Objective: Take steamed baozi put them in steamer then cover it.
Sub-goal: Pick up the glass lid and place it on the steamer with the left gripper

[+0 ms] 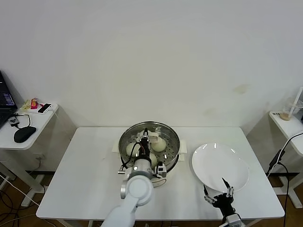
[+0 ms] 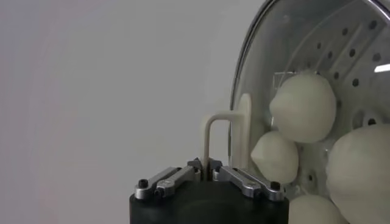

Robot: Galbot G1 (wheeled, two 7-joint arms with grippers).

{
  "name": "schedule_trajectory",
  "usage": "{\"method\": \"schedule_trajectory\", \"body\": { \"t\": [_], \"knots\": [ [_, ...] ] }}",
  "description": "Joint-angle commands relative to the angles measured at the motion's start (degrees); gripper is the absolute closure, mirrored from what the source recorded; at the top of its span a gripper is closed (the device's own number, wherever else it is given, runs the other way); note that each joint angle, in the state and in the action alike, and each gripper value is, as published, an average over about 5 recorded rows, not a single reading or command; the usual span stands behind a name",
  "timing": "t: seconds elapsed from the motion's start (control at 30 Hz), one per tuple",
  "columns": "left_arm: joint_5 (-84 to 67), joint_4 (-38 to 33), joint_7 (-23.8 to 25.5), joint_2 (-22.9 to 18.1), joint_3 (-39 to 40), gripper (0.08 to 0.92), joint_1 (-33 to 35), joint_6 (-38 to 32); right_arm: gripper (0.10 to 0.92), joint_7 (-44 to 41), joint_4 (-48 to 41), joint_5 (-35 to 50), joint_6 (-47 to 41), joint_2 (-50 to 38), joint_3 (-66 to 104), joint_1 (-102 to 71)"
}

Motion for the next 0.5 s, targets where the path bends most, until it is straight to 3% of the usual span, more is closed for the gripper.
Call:
{"method": "schedule_trajectory", "body": {
  "t": [0.03, 0.3, 0.5],
  "knots": [
    [0.2, 0.4, -0.7, -0.4, -0.1, 0.865, -0.2, -0.2, 0.203, 0.0, 0.1, -0.1, 0.1, 0.0, 0.0, -0.1],
    [-1.3, -1.7, -1.0, -0.2, -0.2, 0.857, 0.9, -0.3, 0.203, -0.1, 0.2, -0.2, 0.1, -0.1, -0.1, -0.3],
    [-3.7, -6.1, -1.6, 1.7, -0.2, 0.715, 3.5, -0.9, 0.203, -0.1, 0.3, -0.1, 0.1, -0.3, -0.2, -0.5]
  ]
}}
